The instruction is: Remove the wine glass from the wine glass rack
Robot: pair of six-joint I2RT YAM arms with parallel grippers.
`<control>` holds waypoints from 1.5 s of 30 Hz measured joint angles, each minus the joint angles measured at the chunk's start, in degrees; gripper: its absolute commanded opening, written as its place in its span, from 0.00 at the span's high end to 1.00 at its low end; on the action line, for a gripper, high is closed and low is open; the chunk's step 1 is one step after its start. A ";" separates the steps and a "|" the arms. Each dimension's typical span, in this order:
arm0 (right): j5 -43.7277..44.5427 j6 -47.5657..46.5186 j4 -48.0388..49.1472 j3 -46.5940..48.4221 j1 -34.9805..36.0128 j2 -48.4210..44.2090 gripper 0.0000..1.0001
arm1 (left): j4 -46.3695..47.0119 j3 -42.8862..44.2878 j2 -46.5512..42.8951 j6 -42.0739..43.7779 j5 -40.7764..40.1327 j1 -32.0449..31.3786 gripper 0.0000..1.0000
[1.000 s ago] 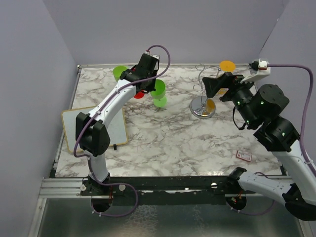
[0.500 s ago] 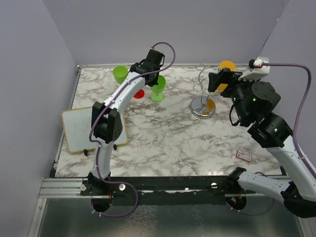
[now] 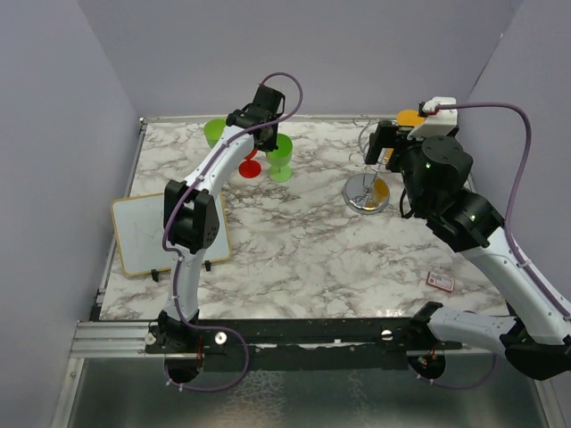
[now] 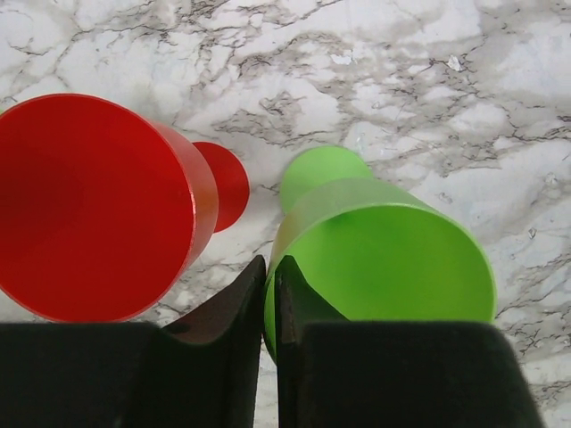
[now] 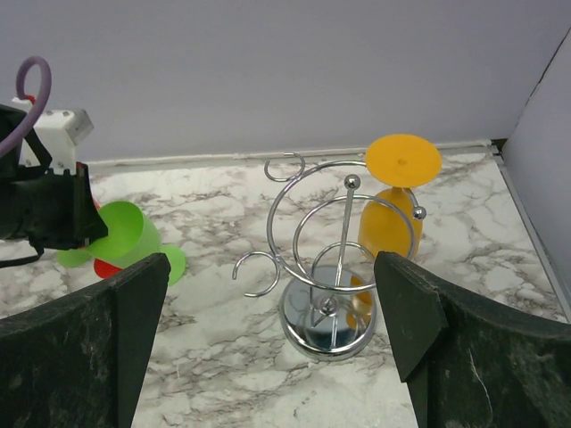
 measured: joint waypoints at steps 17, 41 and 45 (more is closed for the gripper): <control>-0.39 -0.66 -3.54 6.43 0.00 4.57 0.00 | -2.54 3.13 -1.66 0.22 2.80 -0.11 0.35; -57.29 20.57 -3.28 15.54 -48.06 20.98 0.00 | 28.61 -49.70 -47.84 1.84 25.62 0.04 0.20; -65.26 29.73 2.56 5.53 -54.38 20.90 0.00 | 33.35 -54.14 -48.00 1.79 29.11 0.04 0.04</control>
